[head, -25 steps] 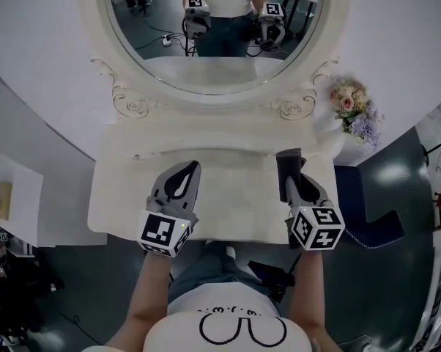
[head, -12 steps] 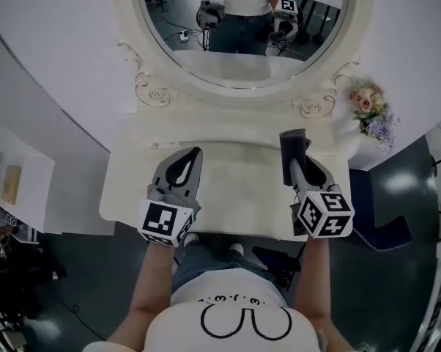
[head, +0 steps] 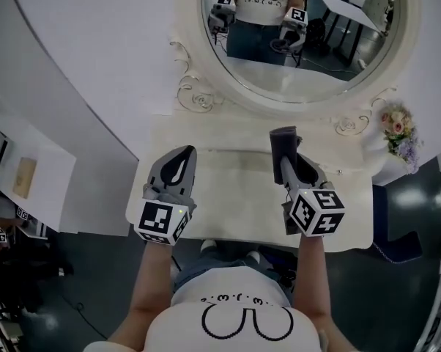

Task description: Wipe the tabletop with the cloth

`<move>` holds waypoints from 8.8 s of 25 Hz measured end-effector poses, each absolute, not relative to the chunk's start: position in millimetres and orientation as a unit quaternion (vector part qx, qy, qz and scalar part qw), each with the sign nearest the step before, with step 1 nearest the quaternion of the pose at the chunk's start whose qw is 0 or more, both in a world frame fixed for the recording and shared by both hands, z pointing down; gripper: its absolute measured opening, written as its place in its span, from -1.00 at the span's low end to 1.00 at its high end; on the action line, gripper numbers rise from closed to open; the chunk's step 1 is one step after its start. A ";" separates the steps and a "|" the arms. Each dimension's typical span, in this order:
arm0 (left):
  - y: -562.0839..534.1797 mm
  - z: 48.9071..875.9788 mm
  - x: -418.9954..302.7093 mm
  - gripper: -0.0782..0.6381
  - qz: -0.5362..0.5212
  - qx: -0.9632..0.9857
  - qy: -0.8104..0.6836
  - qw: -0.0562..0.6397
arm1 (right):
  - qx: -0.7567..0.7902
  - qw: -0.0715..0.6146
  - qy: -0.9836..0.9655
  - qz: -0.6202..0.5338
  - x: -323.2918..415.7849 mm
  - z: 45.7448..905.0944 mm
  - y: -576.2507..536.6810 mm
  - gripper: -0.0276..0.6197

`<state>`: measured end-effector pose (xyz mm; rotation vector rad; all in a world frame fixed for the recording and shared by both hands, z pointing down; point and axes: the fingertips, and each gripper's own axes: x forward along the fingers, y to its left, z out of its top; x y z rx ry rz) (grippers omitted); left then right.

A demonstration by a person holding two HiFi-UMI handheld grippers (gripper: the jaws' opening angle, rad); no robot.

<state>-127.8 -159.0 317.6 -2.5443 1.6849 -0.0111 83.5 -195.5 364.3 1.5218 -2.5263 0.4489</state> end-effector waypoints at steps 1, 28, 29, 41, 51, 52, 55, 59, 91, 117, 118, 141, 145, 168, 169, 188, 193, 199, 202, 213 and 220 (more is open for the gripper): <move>-159.9 318.5 -138.1 -0.78 -0.004 -0.831 0.555 0.044 | 0.504 0.079 -0.846 0.154 70.0 365.6 -197.1 -0.62; -181.8 391.5 -316.2 -0.78 -0.016 -0.816 0.577 -0.028 | 0.435 0.192 -0.846 0.242 -234.4 458.5 -301.4 -0.63; -182.4 394.2 -318.9 -0.78 -0.015 -0.815 0.578 -0.031 | 0.435 0.206 -0.842 0.245 -239.4 465.8 -306.2 -0.63; -179.1 417.5 -325.2 -0.78 -0.013 -0.810 0.584 -0.062 | 0.430 0.309 -0.811 0.250 -252.9 518.3 -330.1 -0.62; -177.2 410.9 -296.9 -0.78 -0.011 -0.811 0.582 -0.060 | 0.447 0.316 -0.795 0.261 -206.1 519.0 -332.9 -0.63; -177.6 409.7 -292.4 -0.78 -0.012 -0.812 0.580 -0.059 | 0.449 0.316 -0.794 0.261 -201.0 518.8 -333.5 -0.63; -179.0 406.3 -279.8 -0.78 -0.013 -0.815 0.577 -0.055 | 0.452 0.315 -0.792 0.263 -187.2 518.4 -335.0 -0.63; -181.6 403.0 -259.0 -0.78 -0.014 -0.818 0.573 -0.051 | 0.457 0.316 -0.788 0.264 -163.5 518.8 -336.6 -0.63; -198.1 390.4 -99.8 -0.78 -0.022 -0.838 0.545 -0.030 | 0.493 0.300 -0.767 0.280 26.7 517.4 -342.0 -0.63; -192.2 398.1 12.5 -0.78 -0.030 -0.861 0.508 -0.028 | 0.574 0.294 -0.715 0.270 243.4 514.0 -337.7 -0.63; -192.0 399.0 14.5 -0.78 -0.031 -0.861 0.507 -0.028 | 0.577 0.293 -0.713 0.270 251.2 514.1 -337.5 -0.63; -177.5 400.7 25.5 -0.78 -0.039 -0.858 0.512 -0.024 | 0.695 0.296 -0.604 0.253 425.5 508.5 -315.6 -0.63; -172.1 400.7 24.8 -0.78 -0.039 -0.856 0.516 -0.023 | 0.730 0.309 -0.562 0.234 446.4 505.5 -305.5 -0.63; -163.9 371.4 -87.0 -0.78 -0.041 -0.850 0.525 0.003 | 0.728 0.038 -0.681 0.069 284.4 347.7 -229.6 -0.63; -163.6 369.7 -94.7 -0.78 -0.040 -0.851 0.524 0.004 | 0.724 0.034 -0.687 0.055 272.2 341.3 -225.0 -0.63; -145.4 363.8 -200.2 -0.78 -0.022 -0.863 0.504 0.007 | 0.678 -0.021 -0.728 0.100 86.6 346.2 -154.7 -0.63; -133.1 366.7 -236.9 -0.78 -0.014 -0.857 0.515 0.003 | 0.650 -0.014 -0.749 0.126 29.6 363.2 -143.5 -0.63; -121.5 373.2 -280.7 -0.78 -0.011 -0.846 0.533 -0.003 | 0.595 -0.012 -0.782 0.183 -51.7 392.4 -138.3 -0.63; -115.2 378.5 -302.8 -0.78 -0.013 -0.841 0.541 -0.007 | 0.572 -0.005 -0.791 0.216 -87.1 409.5 -138.4 -0.63; -100.0 399.7 -377.5 -0.78 -0.012 -0.816 0.577 -0.033 | 0.472 0.010 -0.808 0.352 -236.4 473.1 -163.3 -0.63; -95.1 420.8 -409.5 -0.78 -0.015 -0.802 0.594 -0.053 | 0.453 0.068 -0.788 0.412 -304.4 531.3 -179.2 -0.63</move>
